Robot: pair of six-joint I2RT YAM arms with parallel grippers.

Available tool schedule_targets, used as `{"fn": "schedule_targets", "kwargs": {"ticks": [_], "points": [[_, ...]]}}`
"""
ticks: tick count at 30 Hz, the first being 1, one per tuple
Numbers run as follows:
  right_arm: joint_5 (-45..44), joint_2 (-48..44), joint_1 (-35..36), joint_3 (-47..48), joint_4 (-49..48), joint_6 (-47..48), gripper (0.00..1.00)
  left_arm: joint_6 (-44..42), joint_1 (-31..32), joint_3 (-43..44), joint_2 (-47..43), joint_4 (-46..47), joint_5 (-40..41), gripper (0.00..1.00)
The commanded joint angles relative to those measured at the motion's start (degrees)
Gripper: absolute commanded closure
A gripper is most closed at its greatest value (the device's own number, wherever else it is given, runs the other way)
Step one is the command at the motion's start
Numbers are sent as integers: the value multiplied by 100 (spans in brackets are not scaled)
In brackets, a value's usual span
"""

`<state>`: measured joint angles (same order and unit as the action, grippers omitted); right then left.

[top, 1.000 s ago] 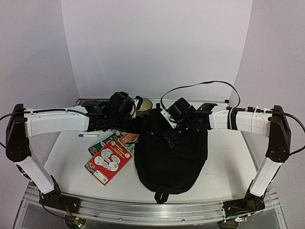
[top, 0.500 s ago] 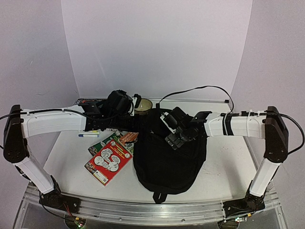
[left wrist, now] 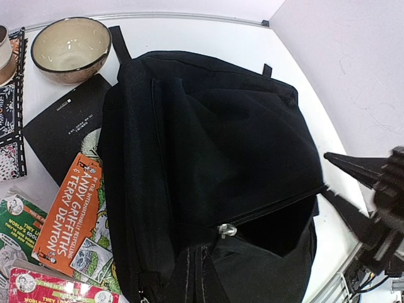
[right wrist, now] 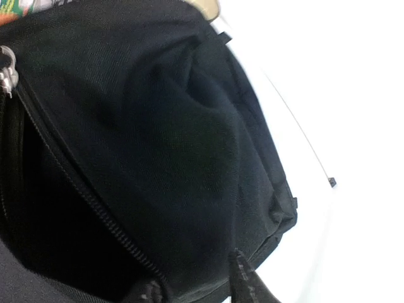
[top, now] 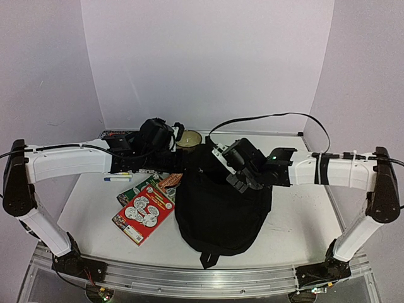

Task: Pack the student bag
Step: Pick up the lower front pocket of the student bag.

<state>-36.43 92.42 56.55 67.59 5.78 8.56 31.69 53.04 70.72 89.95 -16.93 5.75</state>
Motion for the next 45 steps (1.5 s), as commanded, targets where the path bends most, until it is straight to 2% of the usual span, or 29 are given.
{"fn": "schedule_targets", "kwargs": {"ticks": [1, 5, 8, 16, 23, 30, 34, 42, 45], "points": [[-218, -343, -3, 287, 203, -254, 81, 66, -39, 85, -51, 86, 107, 100], [-213, -221, -2, 552, 579, -579, 98, 18, -39, 180, 12, 86, 27, 100], [-322, -88, -2, 737, 855, -898, 100, -27, -36, 209, -27, 86, 30, 97], [-565, 311, -3, 1660, 2109, -2017, 100, -140, -80, 29, -547, 15, 488, 64], [-533, 584, 1, 2284, 3120, -2737, 100, -286, -398, -240, -1075, -319, 984, 43], [-713, 838, 2, 2851, 4107, -3474, 100, -136, -1239, -799, -1413, -676, 957, 31], [-572, 820, -4, 2882, 4156, -3573, 100, -38, -1802, -1138, -1483, -756, 808, 24], [-392, 760, -4, 2702, 3944, -3606, 100, 455, -3028, -1523, -1223, -983, 378, 20], [-252, 753, -2, 2598, 3822, -3625, 100, 924, -3282, -1565, -1103, -1067, 477, 11]]}}
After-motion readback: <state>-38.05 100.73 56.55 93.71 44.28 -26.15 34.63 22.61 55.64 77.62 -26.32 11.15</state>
